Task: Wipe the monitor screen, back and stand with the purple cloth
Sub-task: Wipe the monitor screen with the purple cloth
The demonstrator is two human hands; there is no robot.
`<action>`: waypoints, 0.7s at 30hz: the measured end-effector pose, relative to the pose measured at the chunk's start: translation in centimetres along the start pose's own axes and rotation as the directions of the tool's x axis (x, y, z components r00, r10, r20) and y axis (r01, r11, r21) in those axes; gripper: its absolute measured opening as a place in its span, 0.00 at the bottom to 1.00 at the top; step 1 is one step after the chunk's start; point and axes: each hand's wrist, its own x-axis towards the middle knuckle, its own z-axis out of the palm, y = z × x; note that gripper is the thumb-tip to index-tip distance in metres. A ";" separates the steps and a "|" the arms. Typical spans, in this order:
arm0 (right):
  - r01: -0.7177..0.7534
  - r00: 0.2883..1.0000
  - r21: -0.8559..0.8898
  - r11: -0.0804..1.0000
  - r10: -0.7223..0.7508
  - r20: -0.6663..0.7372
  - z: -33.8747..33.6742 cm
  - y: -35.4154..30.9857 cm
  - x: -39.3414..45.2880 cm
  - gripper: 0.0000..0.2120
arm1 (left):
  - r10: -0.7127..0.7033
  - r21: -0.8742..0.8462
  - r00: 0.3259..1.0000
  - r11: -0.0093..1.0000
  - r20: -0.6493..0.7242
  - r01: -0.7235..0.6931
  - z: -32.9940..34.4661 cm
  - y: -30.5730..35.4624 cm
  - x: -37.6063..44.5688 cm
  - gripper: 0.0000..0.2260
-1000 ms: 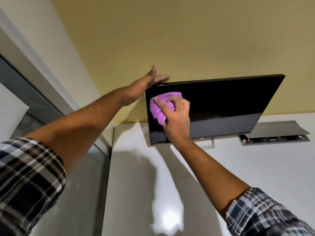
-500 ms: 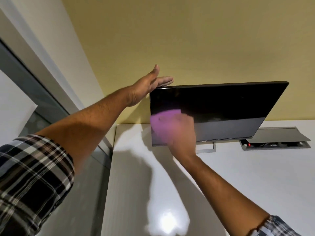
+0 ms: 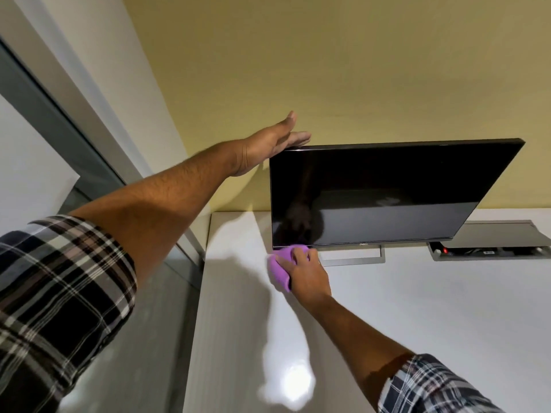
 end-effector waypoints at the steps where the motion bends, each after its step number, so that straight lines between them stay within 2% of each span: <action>1: 0.004 0.995 -0.031 0.999 -0.001 0.095 1.0 0.6 -0.6 0.20 | -0.006 0.028 1.000 1.000 -0.001 0.006 0.2 0.1 0.0 0.33; 3: 0.011 0.987 -0.029 1.000 -0.006 0.161 1.1 1.6 -1.6 0.16 | 0.000 0.074 1.000 0.997 -0.020 0.001 0.7 0.5 -0.2 0.31; 5: -0.018 0.998 0.066 0.998 0.014 0.057 0.1 2.1 -1.9 0.19 | 0.024 0.064 0.998 0.998 -0.056 -0.020 1.3 0.6 -0.4 0.30; 7: -0.092 0.993 0.233 0.968 0.107 -0.052 -1.9 2.0 -2.0 0.23 | 0.064 0.029 0.991 0.998 -0.117 -0.061 1.9 0.0 -0.4 0.28; 9: -0.126 0.967 0.467 0.875 0.214 -0.139 -4.6 1.8 -1.9 0.21 | 0.121 0.103 0.964 0.990 -0.237 -0.099 2.6 -0.6 -0.2 0.27; 11: -0.102 0.936 0.675 0.730 0.301 -0.184 -7.7 1.5 -1.8 0.19 | 0.186 0.213 0.917 0.970 -0.354 -0.114 3.3 -1.2 -0.1 0.23; 13: -0.056 0.911 0.818 0.572 0.365 -0.193 -11.0 1.2 -2.0 0.19 | 0.277 0.185 0.851 0.959 -0.446 -0.215 4.1 -1.7 -0.2 0.22; 15: 0.015 0.873 0.876 0.482 0.421 -0.246 -13.9 0.8 -2.1 0.21 | 0.274 0.099 0.770 0.959 -0.577 -0.267 4.7 -2.6 -0.7 0.23; 16: 0.064 0.841 0.858 0.509 0.435 -0.321 -15.3 0.7 -2.1 0.23 | 0.247 0.078 0.716 0.962 -0.653 -0.260 4.8 -3.3 -1.0 0.23; 18: 0.152 0.755 0.734 0.661 0.402 -0.518 -17.8 0.2 -1.7 0.26 | 0.167 0.062 0.613 0.980 -0.772 -0.188 5.1 -4.7 -1.4 0.21; 21: 0.216 0.635 0.502 0.837 0.271 -0.724 -20.9 -1.0 0.3 0.32 | 0.099 0.021 0.554 0.989 -0.827 -0.146 5.6 -5.7 -1.6 0.15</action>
